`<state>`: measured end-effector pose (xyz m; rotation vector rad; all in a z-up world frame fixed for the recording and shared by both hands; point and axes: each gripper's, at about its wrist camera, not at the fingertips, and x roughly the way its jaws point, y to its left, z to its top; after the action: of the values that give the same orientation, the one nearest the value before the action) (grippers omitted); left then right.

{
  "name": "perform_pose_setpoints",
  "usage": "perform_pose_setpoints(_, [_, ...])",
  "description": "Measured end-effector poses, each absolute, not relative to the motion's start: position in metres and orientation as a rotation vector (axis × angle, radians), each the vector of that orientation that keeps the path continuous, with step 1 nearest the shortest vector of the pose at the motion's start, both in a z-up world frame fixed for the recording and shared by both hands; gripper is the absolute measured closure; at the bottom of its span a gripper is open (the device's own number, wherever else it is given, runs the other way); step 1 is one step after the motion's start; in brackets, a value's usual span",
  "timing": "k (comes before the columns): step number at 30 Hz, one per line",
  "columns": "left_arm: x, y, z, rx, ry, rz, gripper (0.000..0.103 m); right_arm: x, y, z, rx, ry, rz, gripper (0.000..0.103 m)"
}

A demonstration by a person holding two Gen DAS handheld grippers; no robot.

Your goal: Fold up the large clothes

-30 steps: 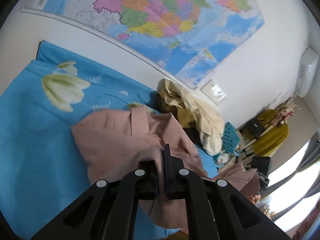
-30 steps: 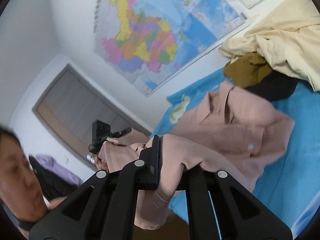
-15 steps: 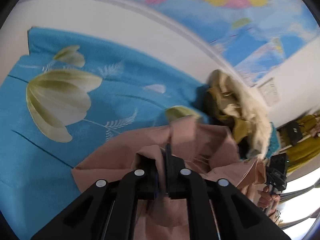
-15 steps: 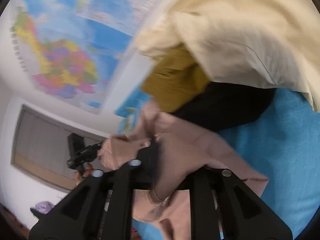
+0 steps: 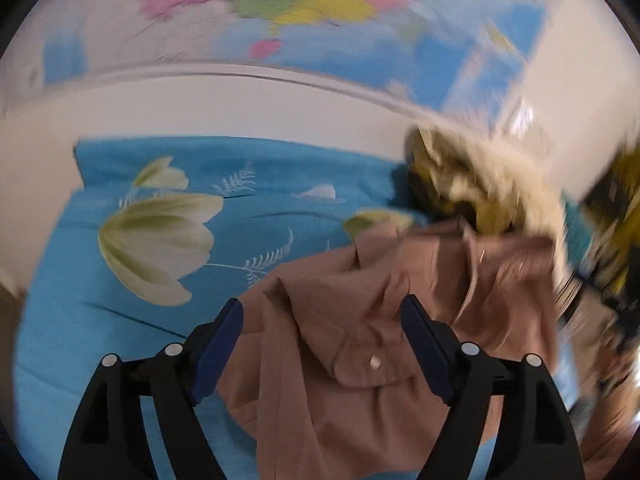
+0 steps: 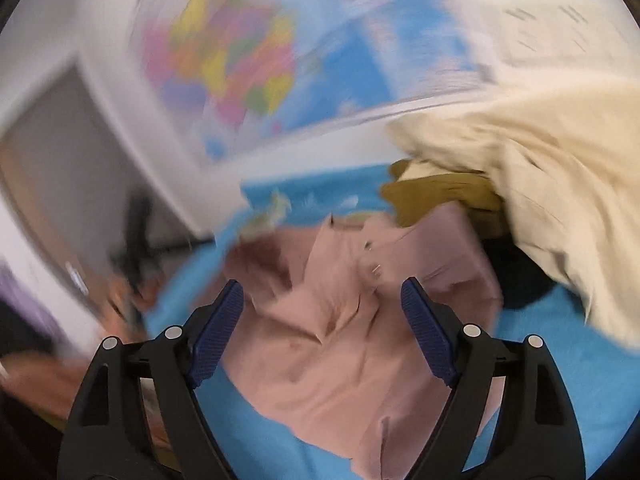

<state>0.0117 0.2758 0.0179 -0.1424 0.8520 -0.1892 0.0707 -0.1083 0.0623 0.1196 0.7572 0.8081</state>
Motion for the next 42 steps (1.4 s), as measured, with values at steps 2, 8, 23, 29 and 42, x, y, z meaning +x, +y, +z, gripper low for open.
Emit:
perform_pose_setpoints(2, [0.015,0.25,0.005,-0.017,0.903,-0.187,0.025,0.064,-0.072,0.048,-0.041,0.772,0.823,0.026])
perform_pose_setpoints(8, [0.044,0.227,-0.025,0.158,0.992,-0.087,0.087,0.079,0.004,-0.019,-0.364,0.868,0.736,0.077])
perform_pose_setpoints(23, [0.065,0.27,0.021,-0.143,0.858,-0.142,0.023,0.167,-0.004,-0.013,-0.058,0.906,0.68,0.097])
perform_pose_setpoints(29, [0.071,0.234,-0.036,0.121,0.987,-0.074,0.023,0.175,-0.012,-0.037,0.001,0.976,0.679,0.087])
perform_pose_setpoints(42, [0.089,0.274,-0.075,-0.037,1.031,-0.034,0.024,0.06,-0.158,0.003,0.026,0.787,0.558,0.019])
